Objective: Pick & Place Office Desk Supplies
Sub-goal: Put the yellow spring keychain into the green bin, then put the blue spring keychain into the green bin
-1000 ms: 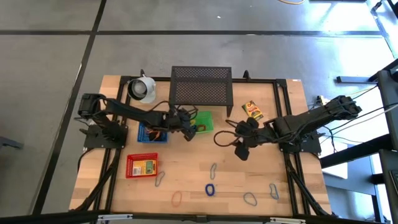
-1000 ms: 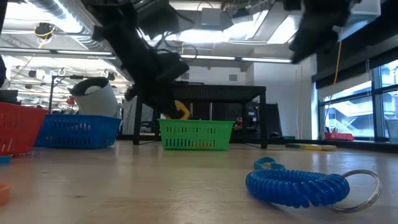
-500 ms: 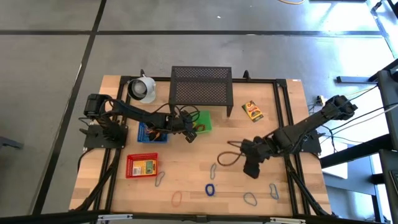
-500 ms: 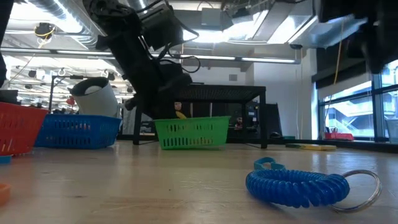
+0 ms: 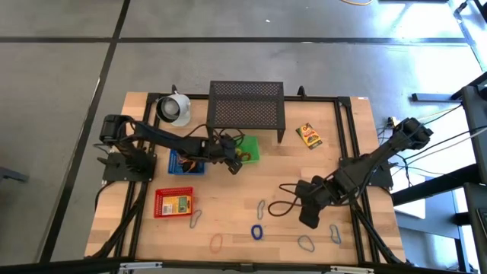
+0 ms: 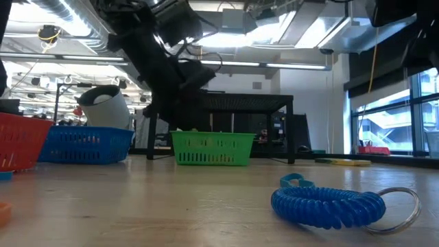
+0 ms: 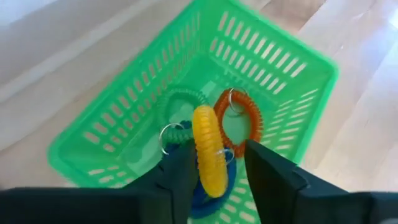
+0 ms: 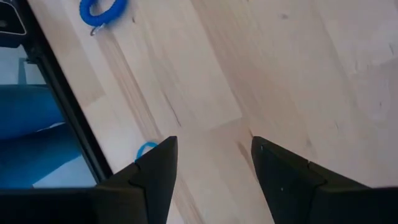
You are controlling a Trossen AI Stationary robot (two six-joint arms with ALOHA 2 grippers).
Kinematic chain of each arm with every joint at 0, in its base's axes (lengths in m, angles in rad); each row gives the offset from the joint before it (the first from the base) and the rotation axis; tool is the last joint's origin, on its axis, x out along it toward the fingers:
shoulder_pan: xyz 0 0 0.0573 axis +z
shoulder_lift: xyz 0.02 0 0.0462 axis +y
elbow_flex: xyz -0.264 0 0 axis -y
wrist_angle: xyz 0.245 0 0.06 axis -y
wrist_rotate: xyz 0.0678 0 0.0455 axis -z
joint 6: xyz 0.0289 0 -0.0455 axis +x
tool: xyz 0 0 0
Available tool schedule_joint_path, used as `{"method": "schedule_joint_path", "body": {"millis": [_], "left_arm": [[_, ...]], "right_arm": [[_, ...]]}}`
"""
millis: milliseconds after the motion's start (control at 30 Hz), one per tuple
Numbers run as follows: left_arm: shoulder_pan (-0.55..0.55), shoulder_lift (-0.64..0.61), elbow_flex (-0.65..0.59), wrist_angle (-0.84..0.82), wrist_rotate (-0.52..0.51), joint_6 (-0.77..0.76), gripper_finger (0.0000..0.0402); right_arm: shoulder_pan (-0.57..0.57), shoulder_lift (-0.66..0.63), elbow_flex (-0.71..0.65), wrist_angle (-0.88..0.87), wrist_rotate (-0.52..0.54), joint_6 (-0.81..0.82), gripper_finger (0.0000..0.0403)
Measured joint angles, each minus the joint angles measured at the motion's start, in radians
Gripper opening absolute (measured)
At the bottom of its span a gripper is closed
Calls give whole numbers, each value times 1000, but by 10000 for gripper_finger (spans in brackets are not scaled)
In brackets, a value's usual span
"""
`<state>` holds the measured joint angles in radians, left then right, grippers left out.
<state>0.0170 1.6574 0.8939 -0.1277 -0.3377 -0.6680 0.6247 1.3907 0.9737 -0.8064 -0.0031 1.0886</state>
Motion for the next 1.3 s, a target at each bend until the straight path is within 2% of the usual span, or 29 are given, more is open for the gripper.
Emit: {"method": "schedule_joint_path", "body": {"millis": [200, 300, 467, 633, 767, 933, 1000, 1133, 1300], "left_arm": [[-3, -96, 1, 5, -6, 25, 163], [-24, -141, 1, 21, 33, 42, 168], [-119, -156, 1, 119, 121, 83, 169], [-244, -151, 1, 162, 71, 105, 169], [-332, -151, 1, 170, 43, 66, 169], [-426, -151, 1, 173, 27, -44, 169], [-455, -151, 1, 173, 25, -97, 169], [-508, -151, 1, 179, 23, -250, 169], [-569, -151, 1, 178, 4, -418, 169]], "right_arm": [[15, 4, 0, 5, 45, 0, 208], [21, 4, 0, 6, 79, 0, 208], [23, 4, 0, 13, 127, -3, 208], [23, 4, 0, 44, 187, -29, 208], [23, 17, 0, 139, 247, -135, 208], [23, 97, 0, 364, 249, -387, 208], [23, 147, 0, 483, 233, -508, 208], [12, 251, 0, 714, 111, -743, 208], [-5, 377, 1, 901, -34, -904, 208]]}}
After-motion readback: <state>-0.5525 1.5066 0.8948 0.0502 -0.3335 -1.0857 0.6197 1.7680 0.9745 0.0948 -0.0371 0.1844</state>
